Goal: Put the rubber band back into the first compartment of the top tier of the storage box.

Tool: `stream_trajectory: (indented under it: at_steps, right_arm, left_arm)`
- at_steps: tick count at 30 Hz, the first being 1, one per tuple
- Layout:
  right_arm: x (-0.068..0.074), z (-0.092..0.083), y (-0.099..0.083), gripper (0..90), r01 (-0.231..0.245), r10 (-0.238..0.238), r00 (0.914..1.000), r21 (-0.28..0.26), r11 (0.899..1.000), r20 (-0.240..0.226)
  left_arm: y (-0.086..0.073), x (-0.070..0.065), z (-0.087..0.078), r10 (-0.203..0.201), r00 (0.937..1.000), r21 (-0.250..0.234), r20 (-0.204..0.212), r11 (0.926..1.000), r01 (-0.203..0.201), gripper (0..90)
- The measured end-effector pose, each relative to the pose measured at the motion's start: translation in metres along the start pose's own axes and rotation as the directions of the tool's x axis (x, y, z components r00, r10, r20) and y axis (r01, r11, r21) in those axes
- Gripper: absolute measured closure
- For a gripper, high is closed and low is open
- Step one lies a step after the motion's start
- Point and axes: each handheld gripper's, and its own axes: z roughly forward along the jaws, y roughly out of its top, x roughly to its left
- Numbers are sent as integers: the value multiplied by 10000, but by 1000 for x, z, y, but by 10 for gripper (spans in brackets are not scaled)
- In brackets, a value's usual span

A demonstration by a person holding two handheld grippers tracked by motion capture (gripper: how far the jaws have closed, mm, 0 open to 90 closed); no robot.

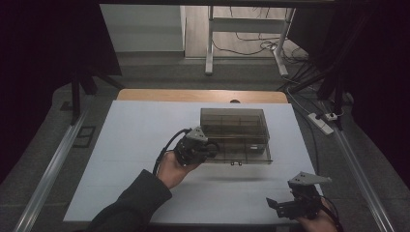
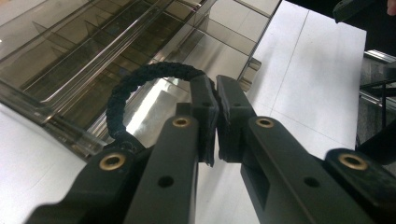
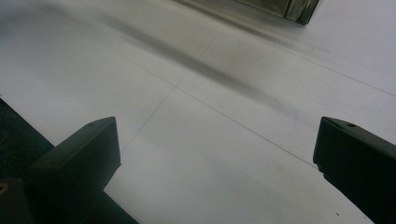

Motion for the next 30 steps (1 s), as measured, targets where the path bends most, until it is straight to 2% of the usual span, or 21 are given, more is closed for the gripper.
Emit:
stream_trajectory:
  at_steps: [10,22,25,30]
  right_arm:
    - [0,0,0,3,6,-6,10000,-23,10000,-18]
    - [0,0,0,3,17,-17,10000,-20,10000,-17]
    - [0,0,0,3,13,-13,10000,-25,10000,-27]
    - [0,0,0,3,20,-20,10000,-16,10000,-30]
  left_arm:
    - [0,3,13,16,9998,261,-177,9997,-11,858]
    - [-1,4,20,-221,9997,392,-62,9990,224,841]
    - [-2,5,20,-237,9996,385,-182,9990,244,815]
    - [-2,6,19,-210,9992,303,-332,9993,220,720]
